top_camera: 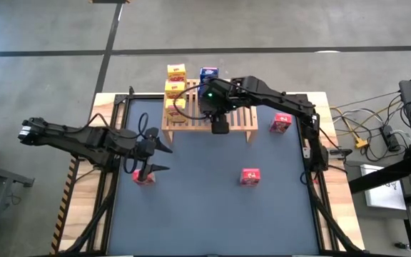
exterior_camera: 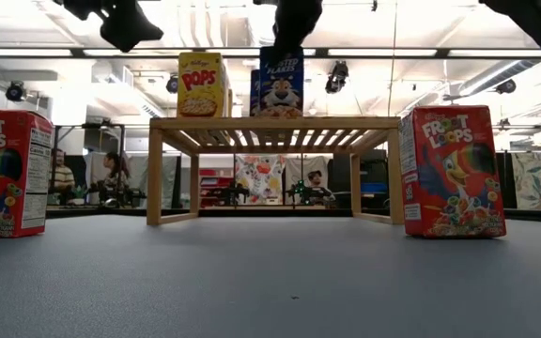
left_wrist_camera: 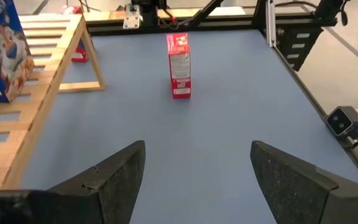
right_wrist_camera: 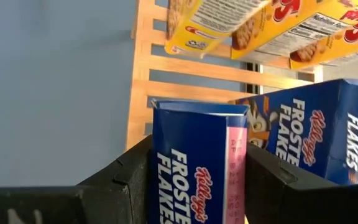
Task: Stack cereal on shelf
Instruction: Put the blue cereal box on the shelf aligned with the other blue cereal boxes
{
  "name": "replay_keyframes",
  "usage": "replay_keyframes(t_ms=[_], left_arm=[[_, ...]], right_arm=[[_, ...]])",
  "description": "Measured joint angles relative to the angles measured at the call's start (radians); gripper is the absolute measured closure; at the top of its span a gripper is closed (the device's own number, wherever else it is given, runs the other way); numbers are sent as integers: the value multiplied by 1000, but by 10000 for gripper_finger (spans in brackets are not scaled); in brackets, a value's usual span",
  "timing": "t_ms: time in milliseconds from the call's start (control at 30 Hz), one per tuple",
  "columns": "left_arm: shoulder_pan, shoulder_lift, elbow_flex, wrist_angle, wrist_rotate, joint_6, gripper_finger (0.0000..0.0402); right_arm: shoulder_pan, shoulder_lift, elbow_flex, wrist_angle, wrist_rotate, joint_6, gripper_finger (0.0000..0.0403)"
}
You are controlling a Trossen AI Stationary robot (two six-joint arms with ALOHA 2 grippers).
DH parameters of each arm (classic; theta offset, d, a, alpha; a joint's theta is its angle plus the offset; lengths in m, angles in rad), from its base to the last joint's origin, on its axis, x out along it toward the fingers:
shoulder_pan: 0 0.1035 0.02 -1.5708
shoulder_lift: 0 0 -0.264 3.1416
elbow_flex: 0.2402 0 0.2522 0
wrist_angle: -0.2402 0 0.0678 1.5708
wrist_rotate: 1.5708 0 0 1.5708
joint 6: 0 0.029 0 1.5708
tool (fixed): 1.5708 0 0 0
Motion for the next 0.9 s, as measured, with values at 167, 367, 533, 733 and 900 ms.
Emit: replay_keyframes(t_ms=[167,367,533,733,900], left_arm=[[0,-1,-12,4,0,-1,126],[0,-13,-12,5,0,-1,126],[2,-16,-11,5,0,0,126],[2,-16,-11,4,0,2,126],[1,-16,-11,4,0,9,126]], right_arm=[[-1,4,0,17,0,-9,225],[-5,-1,1,45,0,-14,225],[-11,-5,1,63,0,-17,226],[-22,-5,1,65,-16,-16,231],[-32,-5,1,67,-79,-6,232]])
